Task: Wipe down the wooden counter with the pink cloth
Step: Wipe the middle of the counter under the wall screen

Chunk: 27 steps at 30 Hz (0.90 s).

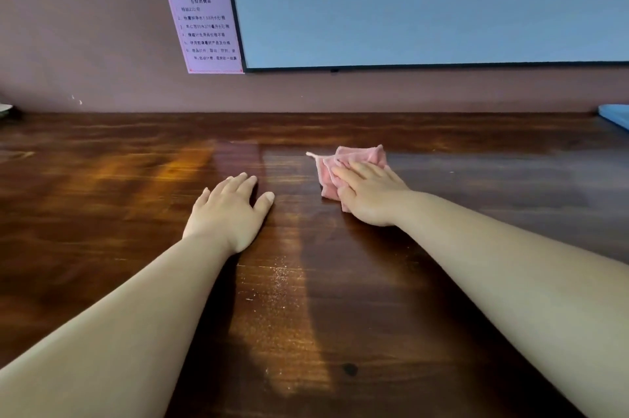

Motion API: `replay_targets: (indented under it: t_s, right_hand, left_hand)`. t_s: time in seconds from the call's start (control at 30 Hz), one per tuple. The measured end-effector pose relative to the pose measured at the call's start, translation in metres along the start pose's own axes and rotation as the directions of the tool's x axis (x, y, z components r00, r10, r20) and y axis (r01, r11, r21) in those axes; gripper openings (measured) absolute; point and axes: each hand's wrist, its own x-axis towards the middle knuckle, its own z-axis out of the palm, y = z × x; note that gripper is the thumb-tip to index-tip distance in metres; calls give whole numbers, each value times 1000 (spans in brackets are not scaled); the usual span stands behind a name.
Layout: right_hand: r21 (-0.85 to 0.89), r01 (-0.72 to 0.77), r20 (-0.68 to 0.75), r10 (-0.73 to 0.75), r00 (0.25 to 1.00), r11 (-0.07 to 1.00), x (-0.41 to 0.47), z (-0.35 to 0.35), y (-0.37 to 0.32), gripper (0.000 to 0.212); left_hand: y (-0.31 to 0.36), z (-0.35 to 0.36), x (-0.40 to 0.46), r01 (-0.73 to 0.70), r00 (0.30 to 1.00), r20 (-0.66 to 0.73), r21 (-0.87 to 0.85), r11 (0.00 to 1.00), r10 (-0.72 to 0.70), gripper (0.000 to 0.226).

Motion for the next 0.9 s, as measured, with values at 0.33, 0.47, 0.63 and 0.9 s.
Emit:
replay_targets:
  t_s: [0.33, 0.47, 0.63, 0.9]
  right_hand:
    - [-20, -13, -11, 13, 1000, 1000, 9, 2, -28, 55]
    - [8, 101, 11, -101, 995, 995, -19, 18, -32, 56]
    - [16, 89, 13, -89, 996, 996, -7, 12, -44, 56]
    - [24, 159, 0, -160, 987, 987, -27, 23, -59, 56]
  left_hand:
    - [1, 2, 1, 14, 1000, 23, 16, 1000, -14, 68]
    - [0, 4, 2, 4, 1000, 24, 18, 1000, -5, 68]
    - [-1, 7, 6, 10, 1000, 6, 20, 1000, -10, 68]
    - [0, 5, 4, -1, 1000, 14, -16, 1000, 1, 60]
